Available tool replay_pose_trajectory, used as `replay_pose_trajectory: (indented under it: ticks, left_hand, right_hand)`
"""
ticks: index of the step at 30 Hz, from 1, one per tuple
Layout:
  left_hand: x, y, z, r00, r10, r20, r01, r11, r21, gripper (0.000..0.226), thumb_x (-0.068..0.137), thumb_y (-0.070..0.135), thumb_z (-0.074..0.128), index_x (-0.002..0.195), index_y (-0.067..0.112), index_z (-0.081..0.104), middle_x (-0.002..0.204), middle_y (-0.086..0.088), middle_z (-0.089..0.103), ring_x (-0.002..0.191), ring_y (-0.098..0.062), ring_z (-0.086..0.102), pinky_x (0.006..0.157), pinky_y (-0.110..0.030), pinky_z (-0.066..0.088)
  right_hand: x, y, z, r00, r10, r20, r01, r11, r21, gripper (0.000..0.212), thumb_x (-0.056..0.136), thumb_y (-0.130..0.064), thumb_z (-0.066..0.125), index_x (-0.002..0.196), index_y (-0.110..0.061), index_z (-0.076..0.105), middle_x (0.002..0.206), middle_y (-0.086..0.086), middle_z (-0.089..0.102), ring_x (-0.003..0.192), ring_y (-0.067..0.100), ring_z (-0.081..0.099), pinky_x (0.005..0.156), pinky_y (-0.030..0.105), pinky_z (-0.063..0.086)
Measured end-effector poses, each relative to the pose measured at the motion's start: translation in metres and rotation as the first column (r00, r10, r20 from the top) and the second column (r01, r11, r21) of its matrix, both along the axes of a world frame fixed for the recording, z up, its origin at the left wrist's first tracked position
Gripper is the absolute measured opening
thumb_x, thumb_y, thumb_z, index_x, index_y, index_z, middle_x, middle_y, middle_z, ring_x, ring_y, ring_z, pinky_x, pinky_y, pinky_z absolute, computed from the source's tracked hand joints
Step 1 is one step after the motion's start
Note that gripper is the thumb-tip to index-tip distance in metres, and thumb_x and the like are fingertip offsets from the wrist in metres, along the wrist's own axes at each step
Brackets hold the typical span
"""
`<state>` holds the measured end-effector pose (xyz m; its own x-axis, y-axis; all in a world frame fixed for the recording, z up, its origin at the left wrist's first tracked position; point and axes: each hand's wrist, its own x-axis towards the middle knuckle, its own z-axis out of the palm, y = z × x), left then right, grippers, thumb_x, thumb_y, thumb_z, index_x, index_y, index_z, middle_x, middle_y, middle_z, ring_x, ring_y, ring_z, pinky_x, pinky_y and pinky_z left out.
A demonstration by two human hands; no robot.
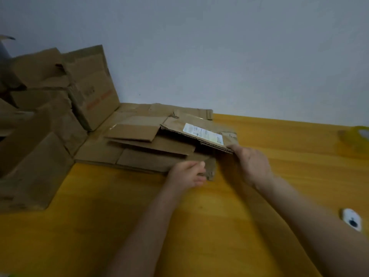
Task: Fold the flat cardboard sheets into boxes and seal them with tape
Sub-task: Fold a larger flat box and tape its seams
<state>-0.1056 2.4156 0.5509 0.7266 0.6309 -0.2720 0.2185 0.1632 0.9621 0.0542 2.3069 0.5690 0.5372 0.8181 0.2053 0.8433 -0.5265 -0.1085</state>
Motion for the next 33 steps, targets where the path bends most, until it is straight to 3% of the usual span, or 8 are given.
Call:
replay_pose_trajectory:
  ticks: [4, 7, 9, 13, 16, 21, 27, 33]
  left_hand:
    - [0.018, -0.039, 0.019, 0.984, 0.000, 0.179, 0.045, 0.968, -0.245, 0.077, 0.078, 0.055, 0.066, 0.139, 0.014, 0.042, 0.126, -0.012, 0.058, 0.106, -0.025, 0.065, 0.093, -0.038, 0.054]
    - [0.035, -0.062, 0.035, 0.889, 0.253, 0.382, -0.117, 0.931, -0.345, 0.100, 0.064, 0.070, 0.062, 0.148, 0.028, 0.029, 0.147, -0.013, 0.040, 0.118, -0.027, 0.056, 0.095, -0.040, 0.052]
    - [0.047, -0.066, 0.043, 0.790, 0.415, 0.451, -0.183, 0.862, -0.472, 0.083, 0.078, 0.065, 0.058, 0.148, 0.029, 0.030, 0.148, -0.012, 0.038, 0.117, -0.029, 0.055, 0.092, -0.044, 0.053]
    - [0.064, -0.083, 0.050, 0.762, 0.509, 0.399, -0.133, 0.727, -0.673, 0.029, 0.099, 0.025, 0.046, 0.123, 0.012, 0.057, 0.109, -0.019, 0.067, 0.097, -0.034, 0.065, 0.073, -0.049, 0.059]
    - [0.065, -0.103, 0.047, 0.764, 0.527, 0.371, -0.120, 0.682, -0.722, 0.028, 0.100, 0.013, 0.044, 0.125, 0.008, 0.056, 0.093, -0.018, 0.073, 0.084, -0.032, 0.071, 0.066, -0.048, 0.059]
    - [0.065, -0.124, 0.061, 0.793, 0.426, 0.435, -0.057, 0.763, -0.644, 0.032, 0.100, 0.012, 0.045, 0.132, 0.013, 0.048, 0.131, -0.019, 0.054, 0.109, -0.034, 0.060, 0.067, -0.049, 0.058]
    - [0.048, -0.114, 0.125, 0.854, 0.173, 0.491, -0.036, 0.961, -0.275, 0.017, 0.102, 0.010, 0.039, 0.109, 0.015, 0.054, 0.127, -0.017, 0.057, 0.109, -0.034, 0.060, 0.066, -0.048, 0.059]
    - [0.042, -0.111, 0.169, 0.938, 0.081, 0.336, -0.070, 0.997, -0.044, 0.028, 0.101, 0.011, 0.041, 0.129, 0.013, 0.045, 0.139, -0.018, 0.045, 0.119, -0.040, 0.052, 0.064, -0.047, 0.060]
  right_hand:
    - [-0.005, -0.045, 0.016, 0.996, -0.072, 0.044, 0.069, 0.996, 0.058, 0.055, 0.088, -0.014, 0.051, 0.140, -0.030, 0.042, 0.116, 0.007, 0.066, 0.102, 0.032, 0.061, 0.076, 0.037, 0.043]
    - [-0.021, -0.083, 0.026, 0.992, -0.075, 0.097, 0.067, 0.995, 0.077, 0.058, 0.084, -0.010, 0.054, 0.139, -0.025, 0.044, 0.102, 0.008, 0.069, 0.086, 0.032, 0.065, 0.062, 0.034, 0.038]
    - [-0.032, -0.108, 0.027, 0.988, -0.052, 0.144, 0.038, 0.995, 0.097, 0.059, 0.081, -0.009, 0.061, 0.138, -0.018, 0.044, 0.102, 0.009, 0.069, 0.079, 0.029, 0.065, 0.057, 0.029, 0.035]
    - [-0.047, -0.144, 0.020, 0.983, -0.078, 0.166, 0.082, 0.997, -0.015, 0.053, 0.097, -0.014, 0.039, 0.146, -0.015, 0.018, 0.140, 0.009, 0.045, 0.114, 0.026, 0.052, 0.076, 0.033, 0.053]
    - [-0.053, -0.163, 0.020, 0.983, -0.173, 0.066, 0.181, 0.972, -0.150, 0.062, 0.097, -0.054, 0.027, 0.148, -0.024, 0.010, 0.149, 0.006, 0.032, 0.131, 0.027, 0.038, 0.104, 0.049, 0.035]
    - [-0.050, -0.176, 0.029, 0.983, -0.176, -0.053, 0.175, 0.984, -0.024, 0.076, 0.091, -0.068, 0.023, 0.149, -0.020, 0.014, 0.150, 0.002, 0.032, 0.135, 0.022, 0.034, 0.109, 0.038, 0.033]
    - [-0.037, -0.187, 0.064, 0.777, 0.113, -0.619, 0.152, 0.920, 0.360, 0.098, 0.063, -0.094, 0.031, 0.144, -0.037, 0.033, 0.134, -0.011, 0.047, 0.124, 0.012, 0.044, 0.105, 0.040, 0.038]
    - [-0.036, -0.178, 0.086, 0.794, 0.153, -0.588, 0.204, 0.844, 0.495, 0.027, 0.097, -0.048, 0.040, 0.109, -0.033, 0.059, 0.104, -0.006, 0.066, 0.100, 0.019, 0.060, 0.085, 0.037, 0.048]
